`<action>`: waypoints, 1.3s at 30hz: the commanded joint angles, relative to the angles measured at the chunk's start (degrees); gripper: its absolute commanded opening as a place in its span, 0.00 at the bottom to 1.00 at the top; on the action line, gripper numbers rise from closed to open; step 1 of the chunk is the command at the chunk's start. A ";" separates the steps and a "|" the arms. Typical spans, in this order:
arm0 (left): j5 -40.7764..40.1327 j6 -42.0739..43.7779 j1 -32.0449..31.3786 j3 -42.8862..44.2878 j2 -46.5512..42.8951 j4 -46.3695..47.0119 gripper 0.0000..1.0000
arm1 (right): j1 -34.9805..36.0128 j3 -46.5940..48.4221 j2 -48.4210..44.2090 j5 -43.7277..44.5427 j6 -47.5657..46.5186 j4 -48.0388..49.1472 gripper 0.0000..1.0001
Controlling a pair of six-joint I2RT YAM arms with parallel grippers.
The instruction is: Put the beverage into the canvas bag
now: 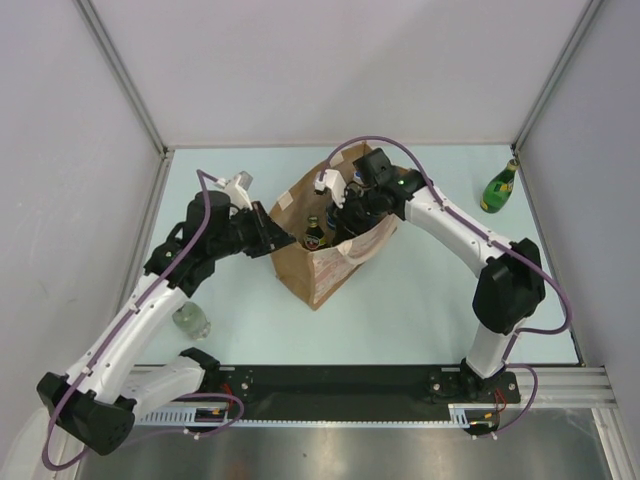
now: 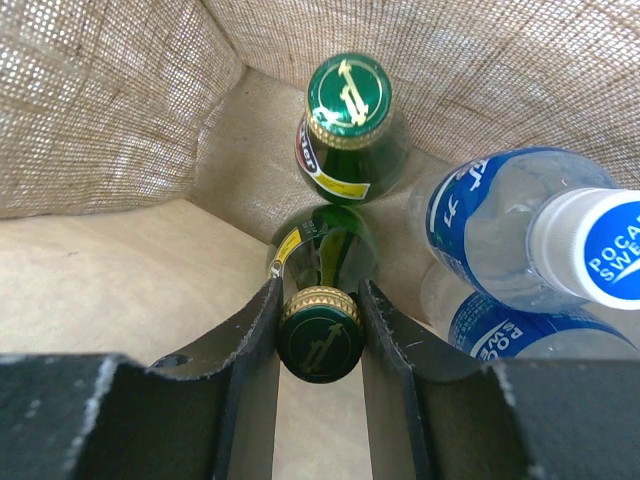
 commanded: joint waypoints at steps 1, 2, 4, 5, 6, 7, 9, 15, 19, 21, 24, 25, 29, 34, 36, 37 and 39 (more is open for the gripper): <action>2.34 2.01 1.34 4.19 -2.54 2.57 0.17 | 0.90 0.13 -0.20 -1.92 -1.25 1.04 0.11; 2.52 2.18 1.52 4.28 -2.63 2.48 0.18 | 0.90 0.13 -0.37 -2.10 -1.95 0.68 0.13; 2.78 2.54 1.61 4.28 -2.81 2.31 0.22 | 0.90 0.21 -1.42 -2.27 -2.66 -0.37 0.27; 2.78 2.62 1.69 4.19 -3.07 2.31 0.23 | 0.81 0.56 -1.87 -2.45 -3.10 -0.55 0.33; 2.87 2.71 1.78 4.19 -3.16 2.22 0.29 | 0.81 0.65 -2.48 -2.62 -3.28 -0.90 0.42; 2.87 2.89 1.78 4.37 -3.33 2.13 0.31 | 0.81 0.91 -3.09 -2.71 -3.54 -1.16 0.46; 2.78 3.33 1.96 4.63 -3.86 2.04 0.40 | 0.81 1.96 -4.68 -3.33 -4.24 -2.30 0.52; -0.72 6.93 2.22 7.44 -5.53 -0.59 0.67 | -0.85 6.80 -8.36 -5.70 -4.42 -5.56 0.64; -3.98 10.00 2.40 7.71 -8.07 -1.82 0.79 | -4.71 12.50 -10.04 -9.21 -3.37 -6.97 0.65; -5.82 11.50 2.40 7.45 -8.87 -2.35 0.84 | -6.21 13.66 -11.35 -10.09 -2.75 -6.88 0.65; -8.37 13.26 2.40 6.83 -10.27 -3.23 0.89 | -10.34 14.89 -13.02 -10.97 -0.30 -5.65 0.65; -8.90 13.70 2.40 6.65 -10.54 -3.40 0.89 | -11.48 14.89 -13.47 -11.50 1.10 -5.13 0.65; -11.54 14.40 2.40 4.64 -12.38 -4.02 0.90 | -21.04 12.35 -15.23 -11.85 4.71 -1.97 0.65; -14.17 14.05 2.40 2.88 -13.44 -4.20 0.93 | -34.13 6.73 -17.07 -9.67 12.17 2.77 0.65; -14.53 13.96 2.40 2.43 -13.35 -4.11 0.94 | -39.75 5.23 -16.90 -7.82 15.78 4.80 0.65; -14.79 14.05 2.40 2.43 -13.35 -4.20 0.94 | -41.36 5.05 -16.64 -7.20 17.10 5.25 0.65; -15.50 14.05 2.40 2.17 -13.27 -4.20 0.95 | -45.65 4.70 -15.58 -4.58 20.00 6.04 0.65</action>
